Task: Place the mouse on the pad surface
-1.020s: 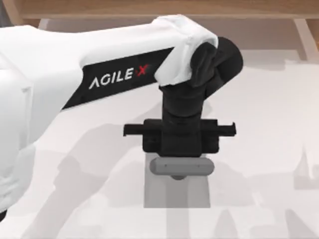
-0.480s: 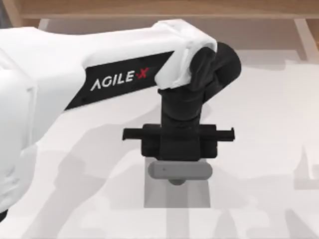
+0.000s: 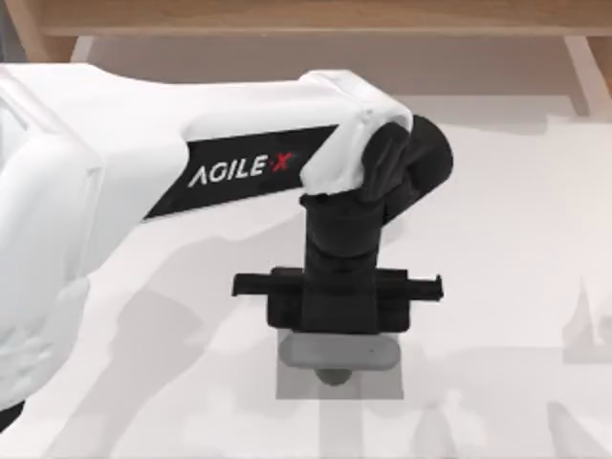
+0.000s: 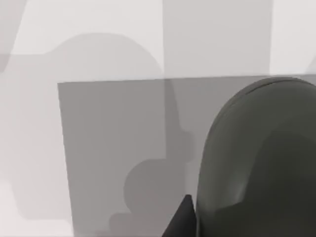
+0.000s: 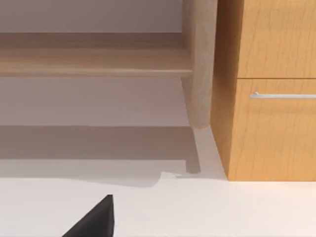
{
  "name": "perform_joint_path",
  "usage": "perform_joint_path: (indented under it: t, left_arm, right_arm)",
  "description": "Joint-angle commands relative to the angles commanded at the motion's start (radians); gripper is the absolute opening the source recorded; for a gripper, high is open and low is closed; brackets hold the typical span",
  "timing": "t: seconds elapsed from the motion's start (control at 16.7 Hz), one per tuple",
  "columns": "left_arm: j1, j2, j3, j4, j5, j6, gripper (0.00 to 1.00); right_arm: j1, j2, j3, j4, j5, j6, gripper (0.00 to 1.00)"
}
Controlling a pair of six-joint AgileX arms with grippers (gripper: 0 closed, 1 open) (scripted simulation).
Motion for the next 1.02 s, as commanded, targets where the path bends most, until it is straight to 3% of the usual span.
perform_joint_path:
  t: [0.42,0.72,1.02]
  left_arm:
    - [0.003,0.009,-0.014,0.119,-0.07,-0.015,0.0]
    - [0.003,0.016,-0.02,0.126,-0.075,-0.016,0.0]
    - [0.003,0.016,-0.02,0.126,-0.075,-0.016,0.38]
  right_arm:
    - [0.0,0.0,0.0,0.0,0.0,0.0,1.0]
    - [0.0,0.0,0.0,0.0,0.0,0.0,1.0]
    - [0.0,0.0,0.0,0.0,0.0,0.0,1.0]
